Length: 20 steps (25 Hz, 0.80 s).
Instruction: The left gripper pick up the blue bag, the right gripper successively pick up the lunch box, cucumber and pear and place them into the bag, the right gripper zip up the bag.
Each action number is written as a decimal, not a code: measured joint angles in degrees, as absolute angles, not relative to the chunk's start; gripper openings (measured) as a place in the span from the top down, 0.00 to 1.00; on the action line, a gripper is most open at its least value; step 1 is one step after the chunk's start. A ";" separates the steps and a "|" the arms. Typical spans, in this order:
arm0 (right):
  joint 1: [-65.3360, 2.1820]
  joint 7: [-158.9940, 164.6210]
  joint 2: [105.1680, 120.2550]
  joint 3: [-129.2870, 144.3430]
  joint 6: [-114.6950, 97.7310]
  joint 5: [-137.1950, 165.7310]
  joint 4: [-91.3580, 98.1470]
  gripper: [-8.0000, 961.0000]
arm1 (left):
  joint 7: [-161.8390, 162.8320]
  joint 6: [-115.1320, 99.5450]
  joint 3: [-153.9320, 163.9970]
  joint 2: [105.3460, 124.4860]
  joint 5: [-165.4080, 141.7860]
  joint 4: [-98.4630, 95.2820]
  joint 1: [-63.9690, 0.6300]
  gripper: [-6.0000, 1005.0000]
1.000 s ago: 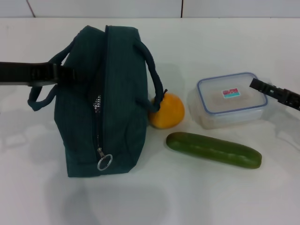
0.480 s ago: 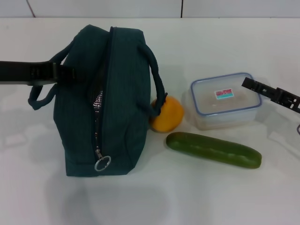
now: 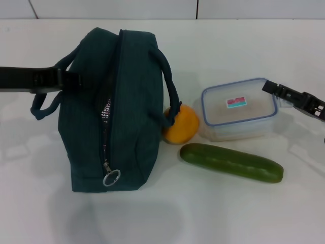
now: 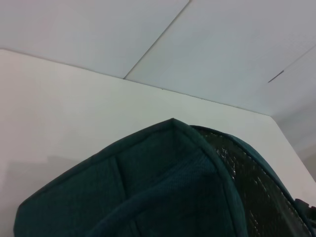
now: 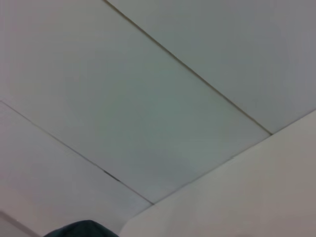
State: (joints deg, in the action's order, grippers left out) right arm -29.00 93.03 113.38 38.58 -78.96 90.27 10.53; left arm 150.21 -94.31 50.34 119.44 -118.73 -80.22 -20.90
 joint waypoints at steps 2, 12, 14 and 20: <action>-29.00 93.91 113.42 38.58 -79.32 90.32 10.52 0.34 | 150.21 -94.31 50.35 119.46 -118.74 -80.21 -20.92 0.96; -29.14 99.97 113.37 38.62 -79.93 90.43 10.58 0.39 | 150.28 -94.30 50.36 119.55 -118.74 -80.00 -21.00 0.96; -29.34 101.38 113.31 38.92 -79.94 90.45 10.60 0.40 | 150.29 -94.30 50.36 119.59 -118.74 -79.97 -21.00 0.96; -29.64 103.79 113.11 40.10 -79.97 90.45 10.97 0.43 | 150.30 -94.19 50.36 119.62 -118.74 -79.91 -21.01 0.96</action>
State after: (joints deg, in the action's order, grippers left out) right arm -29.64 103.79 113.11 40.10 -79.97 90.45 10.97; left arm 150.30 -94.19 50.36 119.62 -118.74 -79.91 -21.01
